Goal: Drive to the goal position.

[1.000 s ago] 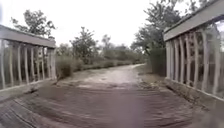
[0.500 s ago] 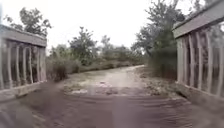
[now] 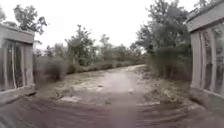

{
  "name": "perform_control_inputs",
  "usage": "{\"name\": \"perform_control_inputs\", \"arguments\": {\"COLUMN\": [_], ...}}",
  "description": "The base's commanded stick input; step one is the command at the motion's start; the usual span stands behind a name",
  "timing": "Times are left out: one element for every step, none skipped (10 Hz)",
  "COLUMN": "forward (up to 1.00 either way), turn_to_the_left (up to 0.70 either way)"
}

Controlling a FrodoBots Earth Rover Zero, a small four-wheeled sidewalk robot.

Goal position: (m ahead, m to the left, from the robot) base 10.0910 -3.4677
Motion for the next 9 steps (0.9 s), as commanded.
{"name": "perform_control_inputs", "arguments": {"forward": [0.70, 0.70, 0.70, 0.70, 0.70, 0.70, 0.70, 0.70, 0.70], "turn_to_the_left": [0.00, 0.00, 0.00, 0.00, 0.00, 0.00, 0.00, 0.00, 0.00]}}
